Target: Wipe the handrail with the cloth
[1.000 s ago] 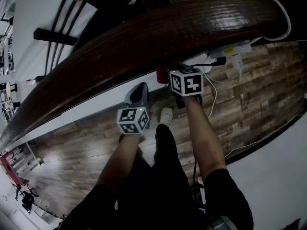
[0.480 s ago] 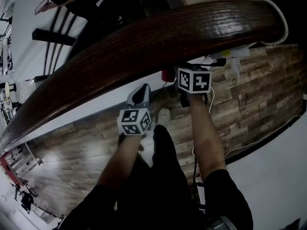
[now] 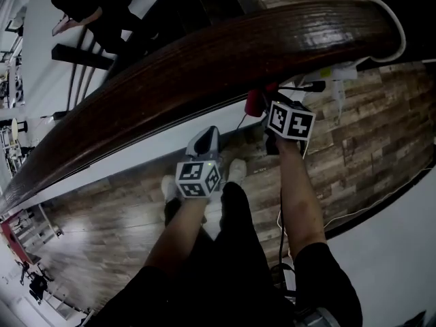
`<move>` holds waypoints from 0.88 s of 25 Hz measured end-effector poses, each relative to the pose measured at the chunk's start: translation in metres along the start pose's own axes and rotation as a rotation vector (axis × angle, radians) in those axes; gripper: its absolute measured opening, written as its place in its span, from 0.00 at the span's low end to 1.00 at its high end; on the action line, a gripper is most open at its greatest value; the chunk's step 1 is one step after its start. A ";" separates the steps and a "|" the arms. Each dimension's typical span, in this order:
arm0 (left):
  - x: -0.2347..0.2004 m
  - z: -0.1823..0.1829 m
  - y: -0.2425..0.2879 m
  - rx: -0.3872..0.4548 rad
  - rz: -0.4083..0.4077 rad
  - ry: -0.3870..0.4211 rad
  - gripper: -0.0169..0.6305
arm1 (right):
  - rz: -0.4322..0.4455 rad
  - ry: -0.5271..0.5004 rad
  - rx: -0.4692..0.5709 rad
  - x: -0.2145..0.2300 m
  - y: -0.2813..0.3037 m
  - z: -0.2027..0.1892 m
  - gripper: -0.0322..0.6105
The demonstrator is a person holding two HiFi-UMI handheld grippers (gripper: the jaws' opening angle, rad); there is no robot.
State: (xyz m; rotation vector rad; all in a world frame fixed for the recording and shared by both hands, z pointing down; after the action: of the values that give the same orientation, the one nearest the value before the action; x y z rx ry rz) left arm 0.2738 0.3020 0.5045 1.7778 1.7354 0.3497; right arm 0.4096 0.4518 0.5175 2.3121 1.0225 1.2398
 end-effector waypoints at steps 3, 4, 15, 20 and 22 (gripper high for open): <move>-0.011 -0.001 -0.007 0.024 0.003 -0.010 0.03 | 0.037 0.002 0.071 -0.011 -0.005 -0.002 0.11; -0.018 -0.001 -0.012 0.032 0.004 -0.019 0.03 | 0.063 0.008 0.098 -0.020 -0.007 -0.007 0.11; -0.167 -0.017 -0.124 0.121 0.079 -0.154 0.03 | 0.201 -0.114 0.181 -0.218 -0.011 -0.133 0.11; -0.262 0.007 -0.202 0.244 0.105 -0.166 0.03 | 0.279 -0.274 0.205 -0.333 0.002 -0.160 0.11; -0.301 0.010 -0.238 0.274 0.113 -0.174 0.03 | 0.305 -0.325 0.189 -0.377 0.006 -0.176 0.11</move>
State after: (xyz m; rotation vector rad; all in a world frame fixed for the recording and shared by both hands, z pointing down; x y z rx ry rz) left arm 0.0583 -0.0057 0.4246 2.0386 1.6243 0.0007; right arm 0.1296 0.1671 0.3999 2.7788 0.7211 0.8482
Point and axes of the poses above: the fingertips, and each gripper's own axes: y forward along the fingers, x to its right, z out of its top, the point moved 2 cm from there along -y, backward along the fingers, and after that the axes turned 13 degrees about z, right-handed, at the moved point
